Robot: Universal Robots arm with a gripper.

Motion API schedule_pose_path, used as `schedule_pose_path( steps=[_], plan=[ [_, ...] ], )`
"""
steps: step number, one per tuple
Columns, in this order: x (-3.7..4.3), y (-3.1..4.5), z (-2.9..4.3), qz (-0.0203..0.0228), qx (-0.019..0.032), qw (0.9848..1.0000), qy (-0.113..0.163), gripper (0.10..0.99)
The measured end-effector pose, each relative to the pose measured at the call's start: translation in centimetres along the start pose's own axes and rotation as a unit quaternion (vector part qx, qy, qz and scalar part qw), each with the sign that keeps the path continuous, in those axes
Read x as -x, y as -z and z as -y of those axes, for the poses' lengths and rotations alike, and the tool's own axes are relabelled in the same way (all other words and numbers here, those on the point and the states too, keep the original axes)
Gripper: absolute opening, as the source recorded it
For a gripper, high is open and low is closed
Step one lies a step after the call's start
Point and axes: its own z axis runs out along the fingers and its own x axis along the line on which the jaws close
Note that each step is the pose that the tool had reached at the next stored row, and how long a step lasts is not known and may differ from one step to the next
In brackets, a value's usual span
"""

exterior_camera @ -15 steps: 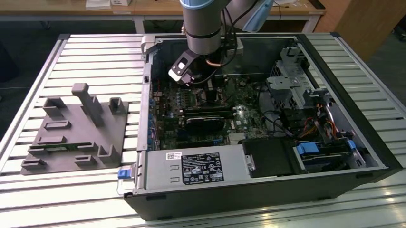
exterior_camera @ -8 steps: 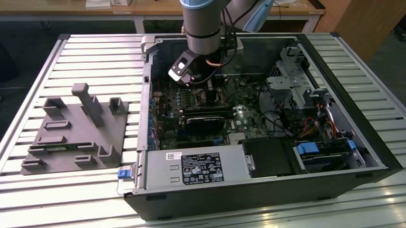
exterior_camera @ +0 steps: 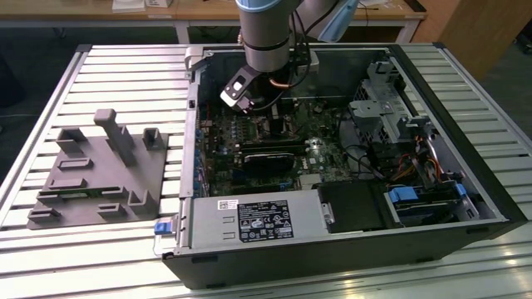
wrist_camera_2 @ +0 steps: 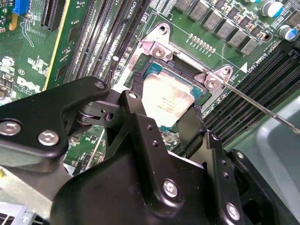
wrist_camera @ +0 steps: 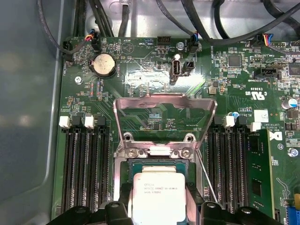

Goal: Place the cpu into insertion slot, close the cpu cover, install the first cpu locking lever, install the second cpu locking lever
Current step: 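Place the cpu into insertion slot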

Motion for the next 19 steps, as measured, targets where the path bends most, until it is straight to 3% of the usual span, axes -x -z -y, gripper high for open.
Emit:
schedule_pose_path(
  steps=[6, 8, 9, 14, 19],
  plan=[
    [0.00, 0.00, 0.00, 0.0001, 0.0000, 1.0000, 0.000, 0.537],
    [0.00, 0.00, 0.00, 0.0001, 0.0000, 1.0000, 0.000, 0.549],
    [0.00, 0.00, 0.00, 0.0000, 0.0000, 1.0000, 0.000, 0.612],
    [0.00, 0.00, 0.00, 0.0000, 0.0000, 1.0000, 0.000, 0.612],
    [0.00, 0.76, -0.10, 0.0000, 0.0000, 1.0000, 0.000, 0.612]
  ],
)
